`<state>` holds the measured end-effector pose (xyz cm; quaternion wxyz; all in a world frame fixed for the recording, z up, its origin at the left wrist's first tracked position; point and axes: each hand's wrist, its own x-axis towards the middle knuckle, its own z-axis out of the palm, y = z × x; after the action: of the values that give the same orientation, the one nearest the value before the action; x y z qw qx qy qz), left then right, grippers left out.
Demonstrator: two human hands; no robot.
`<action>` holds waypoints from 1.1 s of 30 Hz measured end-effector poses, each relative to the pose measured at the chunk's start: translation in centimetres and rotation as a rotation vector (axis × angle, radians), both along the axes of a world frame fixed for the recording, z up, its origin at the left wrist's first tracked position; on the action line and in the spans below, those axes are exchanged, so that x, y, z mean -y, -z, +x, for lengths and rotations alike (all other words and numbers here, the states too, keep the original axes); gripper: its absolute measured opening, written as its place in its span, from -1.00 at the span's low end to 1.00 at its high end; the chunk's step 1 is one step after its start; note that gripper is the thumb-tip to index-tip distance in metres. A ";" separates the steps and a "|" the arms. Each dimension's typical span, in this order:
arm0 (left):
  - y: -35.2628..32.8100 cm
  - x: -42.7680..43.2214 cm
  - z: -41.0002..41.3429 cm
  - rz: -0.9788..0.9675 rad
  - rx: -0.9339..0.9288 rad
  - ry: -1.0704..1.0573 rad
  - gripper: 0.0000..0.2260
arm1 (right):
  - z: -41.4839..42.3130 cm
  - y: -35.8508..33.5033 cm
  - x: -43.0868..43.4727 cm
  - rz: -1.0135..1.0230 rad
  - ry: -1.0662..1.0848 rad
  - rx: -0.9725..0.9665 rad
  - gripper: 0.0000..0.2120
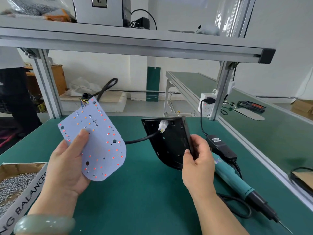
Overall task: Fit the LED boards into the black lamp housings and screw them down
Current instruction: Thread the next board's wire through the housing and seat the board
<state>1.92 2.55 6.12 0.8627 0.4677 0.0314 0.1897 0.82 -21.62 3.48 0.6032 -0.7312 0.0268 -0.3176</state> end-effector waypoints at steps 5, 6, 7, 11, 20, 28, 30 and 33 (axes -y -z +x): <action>-0.8 0.0 -0.1 -0.036 0.115 -0.118 -0.83 | -0.3 -0.3 -0.1 -0.094 -0.031 0.027 -0.47; -0.9 0.1 -0.2 -0.028 0.139 -0.124 -0.84 | -0.2 -0.3 -0.1 -0.082 -0.045 0.024 -0.50; -0.9 0.3 -0.2 -0.015 0.160 -0.116 -0.84 | -0.2 -0.2 -0.2 -0.050 -0.065 0.014 -0.54; -0.7 1.4 -0.6 0.063 0.243 -0.073 -0.83 | -0.1 0.0 -0.6 0.036 -0.176 -0.056 -0.63; -0.3 1.0 -0.2 0.273 0.366 -0.389 -0.88 | -0.5 -0.6 -0.1 -0.008 -0.185 -0.046 -0.68; 1.2 2.1 0.4 0.111 0.044 -0.003 -0.86 | -0.1 -0.6 0.5 0.203 -0.199 -0.088 -0.80; 1.2 2.5 0.4 0.093 0.063 -0.022 -0.83 | 0.0 -0.5 0.4 0.193 -0.218 -0.125 -0.82; 1.2 2.4 0.7 0.063 0.079 -0.145 -0.91 | 0.0 -0.5 0.5 0.156 -0.163 -0.113 -0.82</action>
<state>2.60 0.18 4.92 0.8322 0.4831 0.0249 0.2710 0.81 -22.11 4.00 0.6796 -0.6985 0.0257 -0.2227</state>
